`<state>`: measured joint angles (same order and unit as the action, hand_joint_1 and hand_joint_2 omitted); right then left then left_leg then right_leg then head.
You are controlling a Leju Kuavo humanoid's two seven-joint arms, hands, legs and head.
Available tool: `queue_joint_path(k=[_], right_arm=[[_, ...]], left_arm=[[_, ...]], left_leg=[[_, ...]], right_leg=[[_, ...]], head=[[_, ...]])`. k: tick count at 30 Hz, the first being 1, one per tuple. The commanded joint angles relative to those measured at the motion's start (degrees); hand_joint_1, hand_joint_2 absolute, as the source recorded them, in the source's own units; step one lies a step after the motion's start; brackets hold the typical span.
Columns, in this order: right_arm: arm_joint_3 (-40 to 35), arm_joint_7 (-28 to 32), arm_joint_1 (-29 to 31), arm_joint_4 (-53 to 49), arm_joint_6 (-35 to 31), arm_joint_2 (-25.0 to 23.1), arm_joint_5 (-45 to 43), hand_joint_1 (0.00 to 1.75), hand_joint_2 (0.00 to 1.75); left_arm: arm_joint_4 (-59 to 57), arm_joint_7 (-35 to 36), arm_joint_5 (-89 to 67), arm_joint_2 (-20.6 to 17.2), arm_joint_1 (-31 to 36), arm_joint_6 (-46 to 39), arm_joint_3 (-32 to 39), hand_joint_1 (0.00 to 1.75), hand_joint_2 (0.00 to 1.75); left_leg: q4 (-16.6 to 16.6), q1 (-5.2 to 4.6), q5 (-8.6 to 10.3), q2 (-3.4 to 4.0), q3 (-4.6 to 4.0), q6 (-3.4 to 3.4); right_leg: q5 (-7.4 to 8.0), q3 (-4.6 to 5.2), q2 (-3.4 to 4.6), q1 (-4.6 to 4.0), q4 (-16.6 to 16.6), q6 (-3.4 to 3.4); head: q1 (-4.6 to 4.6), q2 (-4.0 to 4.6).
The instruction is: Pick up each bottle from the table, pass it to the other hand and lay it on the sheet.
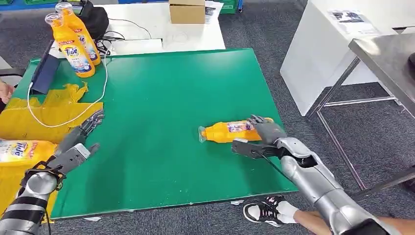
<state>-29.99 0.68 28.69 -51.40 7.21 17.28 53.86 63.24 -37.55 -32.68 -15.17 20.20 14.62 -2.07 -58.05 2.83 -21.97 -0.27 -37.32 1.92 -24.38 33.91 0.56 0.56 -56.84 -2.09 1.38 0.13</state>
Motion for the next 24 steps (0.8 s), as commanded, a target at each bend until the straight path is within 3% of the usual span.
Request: queue_joint_path(k=[1, 6, 9, 10, 11, 12, 14, 15, 22, 24], right_arm=[[-2.2, -3.2, 9.0, 14.8, -1.8, -11.4, 8.2, 0.0, 1.75], [-2.1, -3.2, 8.9, 15.7, -1.8, -11.3, 8.9, 0.0, 1.75], [-5.3, -5.2, 11.4, 25.0, 10.6, -12.5, 13.3, 0.0, 1.75], [-6.5, -3.7, 10.6, 27.3, 11.3, -12.0, 14.2, 1.57, 1.75], [-6.5, -3.5, 9.9, 28.1, 9.9, -11.8, 14.3, 1.57, 1.75], [-6.5, -3.4, 9.6, 28.7, 9.3, -11.7, 14.3, 1.75, 1.75], [-6.9, -1.9, 7.9, 30.0, 11.4, -11.0, 14.5, 1.75, 1.75], [-6.8, -1.6, 6.5, 29.9, 11.7, -10.4, 14.3, 1.75, 1.75], [-7.3, -0.8, 3.1, 30.0, 13.7, -8.4, 14.7, 1.75, 1.75], [-7.4, -0.8, 1.8, 28.8, 14.1, -7.2, 14.9, 1.75, 1.75]], left_arm=[[2.5, 1.1, -0.1, 4.9, -0.6, 0.5, 3.9, 0.0, 0.0], [2.2, 1.2, 0.0, 5.0, -0.2, 0.6, 4.0, 0.0, 0.0], [-2.5, 2.0, -0.1, 7.7, 4.8, 1.6, 3.5, 0.0, 0.0], [-4.9, 2.3, -0.4, 8.6, 7.1, 1.4, 2.6, 0.0, 0.0], [-5.9, 2.3, -0.5, 8.8, 8.1, 1.2, 2.0, 0.0, 0.0], [-6.3, 2.4, -0.5, 8.8, 8.4, 1.0, 1.7, 0.0, 0.0], [-6.8, 2.2, -0.1, 8.9, 8.7, 1.0, 1.2, 0.0, 0.0], [-7.0, 2.2, -0.1, 9.0, 8.9, 0.7, 1.0, 0.0, 0.0], [-9.1, 2.3, 0.2, 9.7, 10.8, 0.7, -0.3, 0.0, 0.0], [-9.5, 2.0, 0.4, 9.7, 11.1, 0.4, -0.8, 0.0, 0.0]], left_leg=[[0.1, -0.07, -0.02, 0.23, 0.17, -0.18], [0.0, -0.04, 0.02, 0.06, 0.13, -0.2], [0.1, -0.13, 0.01, 0.04, 0.28, -0.35], [0.0, -0.06, 0.05, -0.1, 0.11, -0.23], [0.1, -0.06, 0.1, -0.33, 0.19, -0.3], [0.1, -0.05, 0.12, -0.34, 0.17, -0.3], [0.3, -0.17, 0.22, -0.53, 0.53, -0.61], [0.1, -0.07, 0.13, -0.47, 0.23, -0.32], [0.3, -0.05, 0.17, -0.61, 0.76, -0.39], [0.2, 0.0, 0.04, -0.5, 0.92, -0.21]], right_leg=[[0.03, -0.05, 0.18, 0.04, 0.0, 0.04], [-0.02, -0.11, -0.01, 0.01, 0.0, 0.02], [-0.04, -0.26, -0.05, 0.07, 0.0, 0.03], [-0.02, -0.15, -0.14, 0.03, 0.0, 0.02], [-0.05, -0.31, -0.38, 0.02, 0.1, 0.03], [-0.04, -0.27, -0.39, 0.02, 0.1, 0.03], [-0.04, -0.63, -0.68, 0.07, 0.3, 0.09], [-0.06, -0.37, -0.59, 0.04, 0.1, 0.04], [-0.07, -0.8, -0.79, 0.0, 0.4, 0.05], [-0.19, -0.41, -0.65, -0.02, 0.3, -0.01]], head=[[0.0, 0.0], [0.0, 0.0], [0.0, 0.0], [0.0, 0.0], [0.0, 0.0], [0.0, 0.0], [0.02, 0.0], [0.02, 0.0], [0.0, 0.0], [0.0, 0.0]])
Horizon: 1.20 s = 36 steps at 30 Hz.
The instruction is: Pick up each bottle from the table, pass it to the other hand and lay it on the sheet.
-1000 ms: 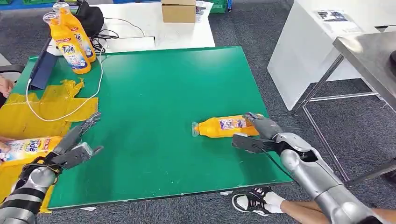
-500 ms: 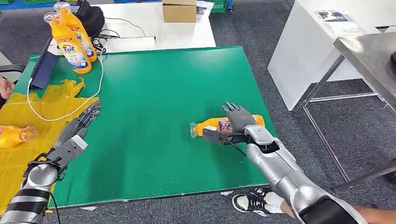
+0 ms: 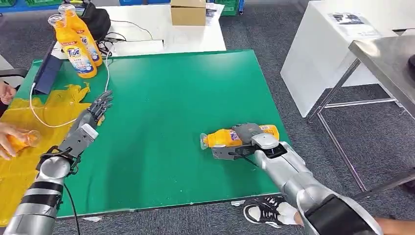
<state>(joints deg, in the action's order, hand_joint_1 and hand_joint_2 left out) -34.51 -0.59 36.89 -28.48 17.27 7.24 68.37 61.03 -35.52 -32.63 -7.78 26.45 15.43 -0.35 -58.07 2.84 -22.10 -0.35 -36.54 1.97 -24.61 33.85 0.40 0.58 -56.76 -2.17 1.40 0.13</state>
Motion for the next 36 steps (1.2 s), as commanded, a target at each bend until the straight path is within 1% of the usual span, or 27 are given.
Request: queue_joint_path(k=[1, 2, 3, 4, 6, 8, 9, 10, 11, 12, 13, 14, 15, 16, 17, 18, 20, 21, 22, 23, 24, 26, 28, 31, 32, 35, 36], right_arm=[[-2.3, 0.0, -6.8, 5.9, 3.4, 2.9, 0.1, 1.75, 1.75], [-0.9, -0.7, -7.1, 5.6, 1.9, 2.6, -0.8, 1.75, 1.75], [-0.7, -1.1, -7.2, 5.5, 1.8, 2.4, -0.8, 1.75, 1.75], [-0.7, -1.2, -7.1, 5.5, 1.9, 2.3, -0.8, 1.75, 1.75], [-0.7, -1.2, -7.1, 5.5, 1.9, 2.3, -0.8, 1.75, 1.75], [5.6, -3.7, -6.9, 4.9, -3.7, -0.4, -5.5, 1.75, 1.75], [11.4, -1.7, -7.2, 3.1, -9.8, -2.4, -10.6, 1.75, 1.75], [24.8, 3.7, -8.6, -1.3, -17.1, -7.5, -24.5, 1.75, 1.75], [29.0, 6.6, -10.0, -7.2, -18.1, -10.1, -30.4, 1.75, 1.75], [32.6, 6.6, -12.1, -15.2, -19.4, -12.7, -36.7, 1.75, 1.75], [33.0, 5.1, -15.2, -27.3, -17.2, -14.7, -43.8, 1.75, 1.75], [30.9, 2.2, -16.5, -33.3, -16.0, -15.1, -46.1, 1.75, 1.75], [29.5, 0.8, -17.5, -37.1, -14.9, -15.9, -50.2, 1.75, 1.75], [24.9, -0.2, -18.0, -39.4, -14.9, -15.6, -50.6, 1.75, 1.75], [22.3, -0.2, -18.7, -40.5, -15.6, -16.2, -51.1, 1.75, 1.75], [20.4, -0.7, -19.0, -40.7, -17.4, -16.2, -51.7, 1.75, 1.75], [15.3, 0.4, -19.4, -40.8, -17.1, -16.0, -52.1, 1.75, 1.75], [13.2, 0.7, -19.8, -41.2, -16.3, -16.5, -52.1, 1.75, 1.75], [10.1, 0.8, -20.4, -41.7, -15.9, -17.0, -51.8, 1.75, 1.75], [7.7, 0.9, -20.7, -42.1, -15.6, -17.1, -51.8, 1.75, 1.75], [6.2, 0.7, -20.8, -42.3, -15.5, -17.4, -52.0, 1.75, 1.75], [5.6, 0.4, -20.8, -42.3, -16.0, -17.4, -52.2, 1.75, 1.75], [5.0, 0.3, -20.4, -42.3, -16.1, -16.5, -52.9, 1.75, 1.75], [1.0, 0.3, -19.7, -41.8, -14.0, -16.8, -53.3, 1.75, 1.75], [-0.5, -0.1, -19.4, -41.2, -13.9, -16.9, -53.4, 1.75, 1.75], [-0.8, -0.3, -19.4, -40.9, -14.1, -17.1, -53.4, 1.75, 1.75], [-0.8, -0.3, -19.4, -40.9, -14.1, -17.1, -53.4, 1.75, 1.75]], left_arm=[[-7.6, 0.0, 0.5, 2.4, 4.9, -0.6, -2.6, 0.0, 0.0], [-7.3, 0.1, 0.6, 2.3, 4.8, -0.8, -2.7, 0.0, 0.0], [-7.0, 0.0, 0.7, 2.1, 4.4, -0.8, -2.6, 0.0, 0.0], [-6.9, 0.0, 0.7, 2.1, 4.2, -0.8, -2.6, 0.0, 0.0], [-6.9, 0.0, 0.7, 2.1, 4.2, -0.8, -2.6, 0.0, 0.0], [-5.9, 1.3, 2.8, 2.3, 3.8, 0.9, -1.3, 0.0, 0.0], [-3.9, 2.3, 4.9, 2.1, 2.1, 2.4, -0.1, 0.0, 0.0], [0.9, 4.5, 9.0, 2.0, -1.7, 5.1, 2.7, 0.0, 0.0], [5.4, 6.9, 12.0, 2.1, -4.8, 7.7, 4.4, 0.0, 0.0], [9.7, 10.1, 16.3, 3.3, -7.5, 10.6, 6.2, 0.0, 0.0], [15.1, 13.6, 23.6, 6.4, -10.0, 15.1, 7.8, 0.0, 0.0], [18.2, 16.2, 25.8, 8.1, -11.2, 15.9, 6.6, 0.0, 0.0], [19.9, 19.5, 29.4, 9.8, -11.7, 16.6, 5.0, 0.0, 0.0], [21.6, 21.8, 33.2, 11.1, -12.2, 16.1, 1.9, 0.0, 0.0], [22.6, 23.2, 35.3, 11.5, -12.8, 14.9, -0.6, 0.0, 0.0], [23.1, 23.5, 36.2, 10.9, -13.1, 12.7, -2.9, 0.0, 0.0], [23.9, 23.8, 39.6, 10.5, -13.8, 12.6, -5.8, 0.0, 0.0], [24.7, 23.9, 40.0, 10.6, -14.4, 12.6, -6.8, 0.0, 1.75], [25.8, 23.9, 40.1, 10.9, -15.2, 12.7, -8.3, 0.0, 1.75], [26.6, 23.8, 40.1, 10.7, -15.7, 12.8, -9.5, 0.0, 1.75], [27.0, 23.9, 40.3, 10.8, -16.0, 12.5, -10.1, 0.0, 1.75], [27.2, 24.0, 40.4, 10.6, -16.0, 12.2, -10.4, 0.0, 1.75], [27.0, 24.0, 40.7, 10.0, -15.7, 12.1, -10.6, 0.0, 1.75], [27.9, 22.8, 40.2, 10.1, -16.0, 12.6, -11.7, 0.0, 1.75], [28.1, 22.7, 40.3, 10.2, -16.1, 12.8, -12.0, 0.0, 1.75], [28.2, 22.7, 40.3, 10.2, -16.1, 12.8, -12.1, 0.0, 1.75], [28.2, 22.7, 40.3, 10.2, -16.1, 12.8, -12.1, 0.0, 1.75]], left_leg=[[0.2, 0.0, 0.03, -0.44, 0.31, -0.28], [0.3, -0.02, 0.11, -0.52, 0.37, -0.35], [0.1, 0.02, 0.0, -0.34, 0.42, -0.23], [0.3, -0.03, 0.11, -0.44, 0.46, -0.35], [0.3, -0.02, 0.09, -0.45, 0.52, -0.35], [0.3, -0.04, 0.11, -0.49, 0.64, -0.38], [0.2, 0.01, 0.05, -0.41, 0.66, -0.3], [0.1, 0.01, -0.03, -0.22, 0.7, -0.22], [0.3, -0.03, 0.02, -0.07, 0.73, -0.3], [0.3, -0.06, 0.03, 0.01, 0.71, -0.33], [0.3, -0.07, -0.05, 0.39, 0.7, -0.28], [0.4, -0.1, -0.08, 0.52, 0.76, -0.35], [0.1, -0.06, -0.12, 0.47, 0.52, -0.28], [0.1, -0.08, -0.17, 0.62, 0.51, -0.36], [0.1, 0.01, -0.21, 0.79, 0.64, -0.22], [0.1, -0.03, -0.14, 0.67, 0.51, -0.12], [0.1, -0.05, -0.1, 0.48, 0.25, -0.15], [0.1, -0.09, -0.03, 0.31, 0.18, -0.27], [0.1, -0.03, 0.04, 0.27, -0.03, -0.19], [0.1, -0.08, -0.03, 0.33, -0.03, -0.32], [0.1, -0.05, -0.05, 0.31, -0.07, -0.27], [0.1, -0.05, -0.07, 0.39, -0.01, -0.27], [0.1, -0.05, -0.01, 0.28, -0.17, -0.19], [0.1, -0.04, 0.04, 0.1, -0.39, -0.21], [0.1, -0.08, 0.01, 0.19, -0.32, -0.29], [0.1, -0.02, 0.01, 0.25, -0.4, -0.2], [0.2, -0.08, 0.0, 0.24, -0.28, -0.3]], right_leg=[[-0.06, -0.51, -0.5, -0.04, 0.2, 0.02], [-0.04, -0.59, -0.59, -0.03, 0.3, 0.07], [-0.08, -0.59, -0.38, -0.05, 0.2, 0.06], [-0.02, -0.65, -0.51, -0.02, 0.3, 0.07], [-0.02, -0.75, -0.49, -0.04, 0.3, 0.07], [-0.03, -0.88, -0.54, -0.01, 0.4, 0.08], [-0.04, -0.88, -0.43, -0.05, 0.3, 0.08], [-0.06, -0.85, -0.2, -0.04, 0.2, 0.07], [0.03, -0.82, -0.08, -0.02, 0.3, 0.11], [0.06, -0.79, 0.02, 0.0, 0.3, 0.11], [0.12, -1.05, 0.41, 0.0, 0.3, 0.1], [0.14, -1.42, 0.51, 0.0, 0.3, 0.11], [0.12, -1.18, 0.46, -0.01, 0.0, 0.07], [0.09, -1.09, 0.57, -0.02, 0.0, 0.1], [0.15, -1.14, 0.74, -0.11, 0.0, 0.16], [0.18, -0.91, 0.64, -0.06, 0.0, 0.21], [0.12, -0.76, 0.44, -0.04, 0.0, 0.19], [0.09, -0.71, 0.27, -0.02, 0.0, 0.19], [0.13, -0.55, 0.22, -0.05, 0.0, 0.17], [0.09, -0.56, 0.27, -0.03, 0.0, 0.18], [0.11, -0.54, 0.35, -0.06, 0.0, 0.16], [0.1, -0.56, 0.42, -0.06, 0.0, 0.18], [0.14, -0.38, 0.31, -0.04, 0.0, 0.16], [0.13, -0.22, 0.19, -0.04, 0.0, 0.16], [0.11, -0.26, 0.21, -0.02, 0.0, 0.18], [0.16, -0.2, 0.3, -0.06, 0.0, 0.18], [0.13, -0.3, 0.27, -0.02, 0.0, 0.19]], head=[[0.0, 0.0], [-0.02, 0.0], [0.0, 0.0], [-0.02, 0.0], [0.0, 0.0], [0.0, 0.0], [0.0, 0.0], [-0.02, 0.0], [0.0, 0.0], [0.0, 0.0], [0.0, 0.0], [0.0, 0.0], [0.02, 0.0], [0.02, 0.0], [0.0, 0.0], [-0.04, 0.0], [-0.02, 0.0], [-0.02, 0.0], [-0.02, 0.0], [-0.02, 0.0], [-0.02, 0.0], [-0.02, 0.0], [-0.02, 0.0], [-0.02, 0.0], [-0.02, 0.0], [-0.02, 0.0], [-0.02, 0.0]])
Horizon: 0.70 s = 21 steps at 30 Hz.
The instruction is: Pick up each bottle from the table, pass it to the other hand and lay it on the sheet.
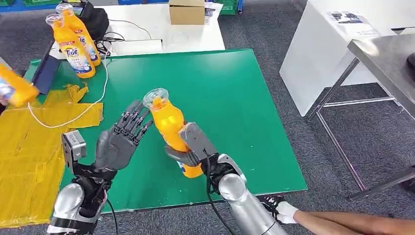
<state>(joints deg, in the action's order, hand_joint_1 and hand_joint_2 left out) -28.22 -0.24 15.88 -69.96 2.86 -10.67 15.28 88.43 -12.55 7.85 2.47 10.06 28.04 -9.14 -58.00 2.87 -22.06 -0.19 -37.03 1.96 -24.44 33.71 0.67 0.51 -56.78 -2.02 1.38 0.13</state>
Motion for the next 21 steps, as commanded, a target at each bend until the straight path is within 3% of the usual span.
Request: queue_joint_path(k=[1, 10, 19, 20, 21], right_arm=[[-7.1, -0.6, 1.5, 0.6, 0.3, 1.0, -0.3, 1.75, 1.75], [-17.1, -1.0, 6.4, 10.4, 3.2, 0.0, 0.0, 1.75, 1.75], [-23.4, -2.6, 9.0, 12.4, 6.1, 0.3, -2.8, 1.75, 1.75], [-23.7, -2.6, 9.1, 12.8, 6.2, 0.4, -2.8, 1.75, 1.75], [-24.3, -2.5, 9.1, 13.9, 6.4, 0.6, -3.0, 1.75, 1.75]], left_arm=[[0.7, -0.3, -0.2, 0.0, 0.3, 0.2, -3.3, 0.0, 1.75], [-3.0, -0.5, -3.7, 0.8, 4.1, -1.1, -6.5, 0.0, 1.75], [-5.6, -1.3, -7.0, 1.9, 6.4, -2.8, -6.8, 0.0, 1.75], [-5.6, -1.3, -7.0, 2.0, 6.5, -2.8, -6.8, 0.98, 1.75], [-5.9, -1.3, -7.0, 2.1, 6.9, -2.8, -6.8, 1.75, 1.75]], left_leg=[[0.0, -0.07, -0.02, 0.0, 0.13, -0.23], [0.0, -0.05, 0.01, -0.02, 0.1, -0.19], [0.1, -0.08, 0.02, -0.1, 0.11, -0.24], [0.1, -0.09, 0.02, -0.11, 0.18, -0.31], [0.1, -0.1, 0.02, -0.14, 0.14, -0.24]], right_leg=[[-0.04, -0.11, -0.07, 0.03, 0.0, 0.03], [-0.02, -0.07, -0.07, 0.01, 0.0, 0.02], [-0.05, -0.09, -0.17, 0.03, 0.0, 0.03], [-0.06, -0.17, -0.2, 0.03, 0.1, 0.04], [-0.06, -0.13, -0.21, 0.06, 0.0, 0.02]], head=[[0.02, 0.0], [0.0, 0.0], [0.02, 0.0], [0.02, 0.0], [-0.02, 0.0]])
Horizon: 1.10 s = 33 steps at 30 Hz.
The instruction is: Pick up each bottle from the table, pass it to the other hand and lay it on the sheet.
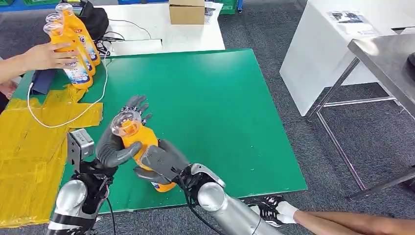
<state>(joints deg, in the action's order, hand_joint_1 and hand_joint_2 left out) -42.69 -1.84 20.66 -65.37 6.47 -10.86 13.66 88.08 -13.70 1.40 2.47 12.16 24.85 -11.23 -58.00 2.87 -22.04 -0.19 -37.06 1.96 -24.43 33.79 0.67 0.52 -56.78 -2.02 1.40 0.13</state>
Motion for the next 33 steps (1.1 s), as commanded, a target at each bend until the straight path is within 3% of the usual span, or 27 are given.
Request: queue_joint_path(k=[1, 33], right_arm=[[-10.1, -0.8, 4.4, 9.7, 2.8, 0.8, -1.5, 1.75, 1.75], [-9.9, -0.4, 3.8, 10.5, 1.9, 1.1, -2.0, 1.75, 1.75]], left_arm=[[-5.6, -0.1, -0.5, 2.1, 4.9, 0.4, -4.7, 1.75, 1.75], [-7.0, -0.2, 0.4, 1.9, 5.4, 1.8, -5.2, 1.75, 1.75]], left_leg=[[0.1, -0.09, 0.0, -0.17, 0.22, -0.31], [0.0, -0.04, 0.02, -0.16, 0.07, -0.21]], right_leg=[[-0.07, -0.28, -0.26, 0.04, 0.1, 0.02], [-0.06, -0.06, -0.27, 0.02, 0.0, 0.02]], head=[[0.0, 0.0], [-0.02, 0.0]])
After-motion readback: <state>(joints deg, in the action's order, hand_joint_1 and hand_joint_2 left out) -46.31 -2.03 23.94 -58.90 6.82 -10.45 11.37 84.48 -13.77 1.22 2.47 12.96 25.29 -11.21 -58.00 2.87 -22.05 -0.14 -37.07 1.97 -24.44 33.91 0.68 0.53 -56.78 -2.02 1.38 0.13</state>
